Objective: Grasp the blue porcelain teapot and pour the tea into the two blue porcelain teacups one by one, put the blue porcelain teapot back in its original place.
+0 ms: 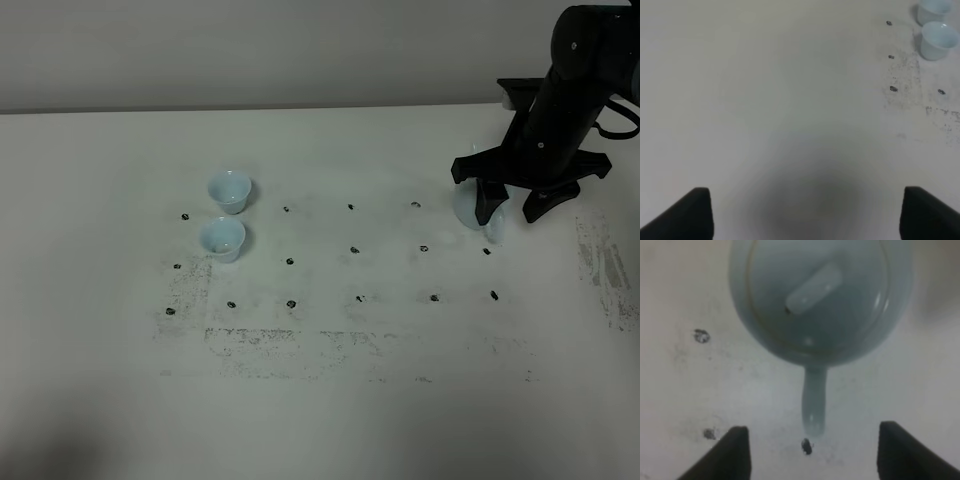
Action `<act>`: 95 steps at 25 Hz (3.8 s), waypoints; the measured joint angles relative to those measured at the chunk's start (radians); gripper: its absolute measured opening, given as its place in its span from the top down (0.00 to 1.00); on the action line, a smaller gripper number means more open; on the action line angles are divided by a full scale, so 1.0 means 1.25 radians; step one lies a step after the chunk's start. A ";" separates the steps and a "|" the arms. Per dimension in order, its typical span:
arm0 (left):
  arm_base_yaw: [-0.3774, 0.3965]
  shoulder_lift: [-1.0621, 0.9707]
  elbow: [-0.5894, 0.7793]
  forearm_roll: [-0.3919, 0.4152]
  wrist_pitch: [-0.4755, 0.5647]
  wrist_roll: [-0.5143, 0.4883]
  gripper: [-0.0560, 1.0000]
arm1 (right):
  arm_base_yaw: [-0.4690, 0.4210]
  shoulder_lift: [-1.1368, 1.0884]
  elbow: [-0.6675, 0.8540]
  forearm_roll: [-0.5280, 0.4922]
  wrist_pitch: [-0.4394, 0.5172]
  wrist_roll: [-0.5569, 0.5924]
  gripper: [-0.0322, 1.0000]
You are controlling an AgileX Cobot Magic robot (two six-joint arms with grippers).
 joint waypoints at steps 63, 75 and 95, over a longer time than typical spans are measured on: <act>0.000 0.000 0.000 0.000 0.000 0.000 0.26 | -0.001 0.065 -0.013 -0.004 -0.047 -0.008 0.92; 0.000 0.000 0.000 0.000 0.000 0.000 0.26 | -0.001 0.022 -0.069 -0.033 0.005 -0.028 0.92; 0.000 0.000 0.000 0.000 0.000 0.000 0.26 | -0.001 0.022 -0.047 0.003 -0.133 -0.087 0.92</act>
